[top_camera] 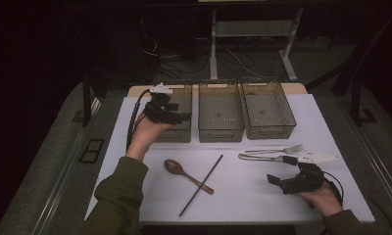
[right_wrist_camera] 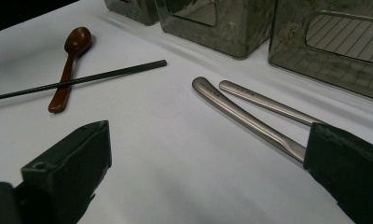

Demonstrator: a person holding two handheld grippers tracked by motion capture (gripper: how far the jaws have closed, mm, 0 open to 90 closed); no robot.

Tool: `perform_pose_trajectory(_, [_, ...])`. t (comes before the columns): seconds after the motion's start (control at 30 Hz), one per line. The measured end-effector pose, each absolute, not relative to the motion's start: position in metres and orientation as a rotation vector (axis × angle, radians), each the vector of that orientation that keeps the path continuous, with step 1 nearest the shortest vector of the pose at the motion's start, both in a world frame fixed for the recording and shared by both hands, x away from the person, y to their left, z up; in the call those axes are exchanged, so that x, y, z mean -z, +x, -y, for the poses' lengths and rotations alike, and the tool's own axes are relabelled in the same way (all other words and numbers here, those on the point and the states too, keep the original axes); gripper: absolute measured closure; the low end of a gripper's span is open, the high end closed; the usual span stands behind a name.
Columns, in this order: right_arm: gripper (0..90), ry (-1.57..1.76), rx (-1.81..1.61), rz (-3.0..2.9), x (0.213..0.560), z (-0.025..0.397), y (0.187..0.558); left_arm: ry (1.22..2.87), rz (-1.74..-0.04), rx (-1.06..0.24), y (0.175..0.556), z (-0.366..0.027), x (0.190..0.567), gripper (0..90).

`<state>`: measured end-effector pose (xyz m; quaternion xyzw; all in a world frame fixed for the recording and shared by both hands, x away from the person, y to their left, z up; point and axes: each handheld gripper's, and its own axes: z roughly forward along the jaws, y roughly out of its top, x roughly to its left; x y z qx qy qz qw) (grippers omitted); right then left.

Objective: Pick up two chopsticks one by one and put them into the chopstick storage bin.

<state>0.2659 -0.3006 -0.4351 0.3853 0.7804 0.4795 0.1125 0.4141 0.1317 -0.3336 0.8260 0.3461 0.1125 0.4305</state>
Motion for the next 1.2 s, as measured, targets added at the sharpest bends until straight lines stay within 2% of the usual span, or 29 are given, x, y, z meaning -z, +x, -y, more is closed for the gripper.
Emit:
perform_pose_trajectory(0.47, [0.4,1.136,-1.403,-2.289,0.435,0.3,0.266,2.078,-0.829,-0.289,0.368,-0.127,0.348,28.3])
perform_pose_trajectory(1.2, [0.4,1.123,-1.4,-2.291,0.435,0.3,0.265,2.065,-0.815,-0.291,0.306,-0.123,0.396,30.1])
